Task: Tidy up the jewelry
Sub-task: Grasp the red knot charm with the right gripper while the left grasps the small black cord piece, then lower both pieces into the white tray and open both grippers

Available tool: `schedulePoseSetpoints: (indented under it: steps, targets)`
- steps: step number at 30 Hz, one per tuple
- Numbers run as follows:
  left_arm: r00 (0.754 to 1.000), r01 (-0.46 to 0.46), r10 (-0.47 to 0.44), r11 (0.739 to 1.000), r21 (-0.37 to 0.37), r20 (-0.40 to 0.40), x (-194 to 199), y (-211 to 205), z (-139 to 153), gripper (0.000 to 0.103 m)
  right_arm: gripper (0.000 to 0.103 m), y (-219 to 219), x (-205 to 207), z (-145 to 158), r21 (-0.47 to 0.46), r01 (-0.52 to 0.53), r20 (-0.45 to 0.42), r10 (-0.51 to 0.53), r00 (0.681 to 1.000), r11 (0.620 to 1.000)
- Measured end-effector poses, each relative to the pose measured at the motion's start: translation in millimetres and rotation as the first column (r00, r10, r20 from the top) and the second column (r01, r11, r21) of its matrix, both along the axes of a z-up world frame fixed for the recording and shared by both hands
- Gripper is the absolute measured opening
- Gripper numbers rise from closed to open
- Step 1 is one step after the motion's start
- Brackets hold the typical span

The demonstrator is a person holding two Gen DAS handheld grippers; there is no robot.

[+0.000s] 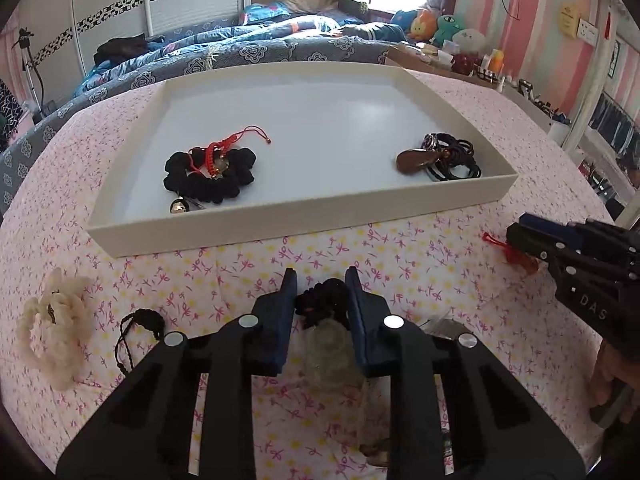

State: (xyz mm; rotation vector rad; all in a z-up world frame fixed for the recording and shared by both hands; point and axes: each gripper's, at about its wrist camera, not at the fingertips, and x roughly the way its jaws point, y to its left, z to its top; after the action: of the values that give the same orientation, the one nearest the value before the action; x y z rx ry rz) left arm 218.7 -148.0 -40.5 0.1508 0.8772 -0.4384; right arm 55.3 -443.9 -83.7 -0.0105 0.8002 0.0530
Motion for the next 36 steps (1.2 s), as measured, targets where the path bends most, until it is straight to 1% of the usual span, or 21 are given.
schedulePoseSetpoints:
  steps: [4,8,13,16,18,20,22,28,33,36]
  targets:
    - [1.0,-0.001,0.001,1.0,-0.018,0.017,-3,4,7,0.023,0.005,3,-5,-3,0.017,-0.024,-0.01,0.024,1.0,1.0]
    - [0.999,-0.004,0.005,0.999,-0.032,0.033,-5,8,17,0.022,0.005,-2,-12,4,0.046,-0.003,0.022,0.002,1.0,0.999]
    - [0.997,-0.017,0.021,0.998,-0.052,0.072,-9,23,39,0.022,0.005,-10,-19,32,0.077,0.003,0.086,-0.01,0.996,0.997]
    - [0.993,-0.025,0.033,0.997,-0.068,0.117,-12,32,62,0.022,0.005,-16,-25,55,0.106,0.005,0.145,-0.021,0.989,0.994]
    - [0.989,-0.032,0.042,0.997,-0.075,0.144,-14,39,74,0.022,0.005,-20,-27,71,0.144,0.0,0.178,-0.026,0.984,0.99]
    - [0.983,-0.035,0.048,0.996,-0.08,0.175,-15,45,89,0.022,0.005,-22,-26,81,0.163,-0.011,0.195,-0.021,0.98,0.987]
    - [0.978,-0.044,0.058,0.996,-0.076,0.2,-11,51,102,0.022,0.005,-22,-23,92,0.162,-0.023,0.213,-0.012,0.977,0.986]
    - [0.975,-0.065,0.08,0.995,-0.076,0.206,13,60,116,0.022,0.005,-20,-4,113,0.199,-0.059,0.229,0.012,0.973,0.978]
    - [0.974,-0.068,0.086,0.993,-0.095,0.21,33,58,122,0.022,0.005,-13,21,124,0.235,-0.099,0.226,0.045,0.973,0.967]
    - [0.975,-0.075,0.093,0.993,-0.095,0.204,44,50,118,0.022,0.005,-7,38,121,0.257,-0.125,0.208,0.071,0.976,0.958]
